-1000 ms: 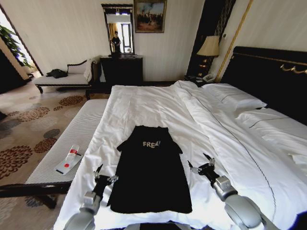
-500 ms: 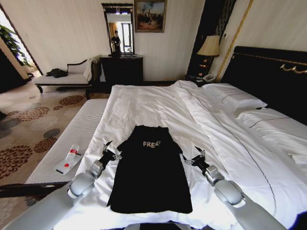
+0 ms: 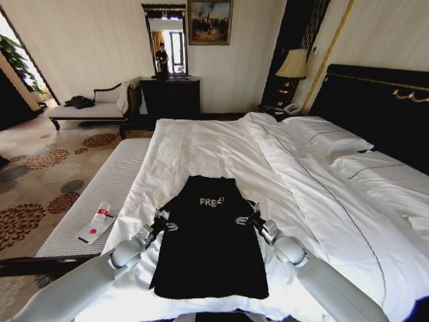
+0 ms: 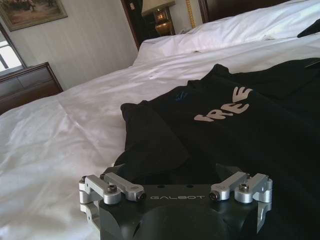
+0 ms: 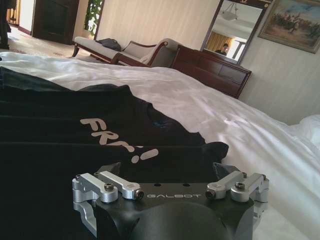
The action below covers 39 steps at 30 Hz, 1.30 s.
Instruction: Fold the clothes on the bed.
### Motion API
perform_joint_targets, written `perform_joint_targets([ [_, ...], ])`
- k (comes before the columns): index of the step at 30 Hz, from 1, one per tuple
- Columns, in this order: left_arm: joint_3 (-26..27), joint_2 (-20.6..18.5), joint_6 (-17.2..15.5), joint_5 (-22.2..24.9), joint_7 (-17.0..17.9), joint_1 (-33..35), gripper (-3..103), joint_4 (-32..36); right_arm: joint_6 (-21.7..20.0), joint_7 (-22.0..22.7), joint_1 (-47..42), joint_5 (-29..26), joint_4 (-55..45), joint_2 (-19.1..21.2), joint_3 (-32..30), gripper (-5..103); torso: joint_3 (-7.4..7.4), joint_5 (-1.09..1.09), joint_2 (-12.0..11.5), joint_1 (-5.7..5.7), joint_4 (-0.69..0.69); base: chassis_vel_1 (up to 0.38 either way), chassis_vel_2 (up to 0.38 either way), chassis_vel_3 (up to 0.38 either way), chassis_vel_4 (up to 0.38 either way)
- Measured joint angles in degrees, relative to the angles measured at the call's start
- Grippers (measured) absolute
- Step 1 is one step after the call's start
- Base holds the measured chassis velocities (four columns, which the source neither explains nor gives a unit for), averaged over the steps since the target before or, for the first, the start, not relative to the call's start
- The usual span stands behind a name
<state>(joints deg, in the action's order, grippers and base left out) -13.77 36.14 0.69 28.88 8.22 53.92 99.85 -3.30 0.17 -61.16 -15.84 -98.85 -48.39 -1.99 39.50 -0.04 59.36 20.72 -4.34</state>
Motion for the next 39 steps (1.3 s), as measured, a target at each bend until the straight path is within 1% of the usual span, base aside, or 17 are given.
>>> perform_joint_targets([
  [4,-0.70,0.45,-0.18,0.07,0.16,-0.34,100,-0.18,-0.18,-0.17,2.42,-0.11,2.94,-0.86,3.14,100,-0.01,0.00,0.00,0.00,0.02,0.000,0.000,0.000,0.000],
  [5,-0.70,0.45,-0.18,0.07,0.16,-0.34,100,-0.18,-0.18,-0.17,2.42,-0.11,2.94,-0.86,3.14,100,-0.01,0.00,0.00,0.00,0.02,0.000,0.000,0.000,0.000],
  [7,-0.69,0.50,-0.28,0.09,0.42,-0.14,100,-0.15,-0.59,-0.22,3.17,-1.50,4.32,-1.34,4.32,100,-0.01,0.01,0.00,0.00,0.00,0.000,0.000,0.000,0.000],
  [9,-0.14,0.50,-0.87,0.07,1.29,0.68,100,0.34,-1.00,-0.24,4.03,-3.08,6.00,-1.81,5.66,100,0.00,0.01,0.00,0.00,0.00,0.000,0.000,0.000,0.000],
  [13,0.97,0.45,-1.52,0.74,1.82,2.03,100,1.38,-1.03,-0.27,5.37,-3.28,7.81,-2.10,7.05,100,-0.01,0.00,0.00,0.00,0.01,0.000,0.000,0.000,0.000],
  [16,1.87,0.43,-1.80,1.04,1.93,2.93,100,1.86,-0.85,-0.29,6.87,-2.48,9.67,-2.37,8.40,100,-0.01,0.01,0.01,-0.01,0.02,0.000,0.000,0.000,0.000],
  [20,3.37,0.51,-2.22,1.22,2.18,4.02,100,2.70,0.60,-0.66,8.57,2.11,12.68,-2.82,9.45,100,-0.01,0.01,0.00,0.00,0.02,0.000,0.000,0.000,0.000],
  [25,4.87,0.68,-2.38,1.49,2.19,5.38,100,3.69,1.60,-0.19,9.48,3.91,14.95,-3.28,9.58,100,-0.01,0.01,0.01,-0.01,0.01,0.000,0.000,0.000,0.000],
  [39,6.74,1.05,-2.25,1.69,2.25,7.06,100,4.10,1.61,1.49,11.64,4.04,16.86,-3.61,9.45,100,-0.01,0.01,0.00,0.00,0.01,0.000,0.000,0.000,0.000],
])
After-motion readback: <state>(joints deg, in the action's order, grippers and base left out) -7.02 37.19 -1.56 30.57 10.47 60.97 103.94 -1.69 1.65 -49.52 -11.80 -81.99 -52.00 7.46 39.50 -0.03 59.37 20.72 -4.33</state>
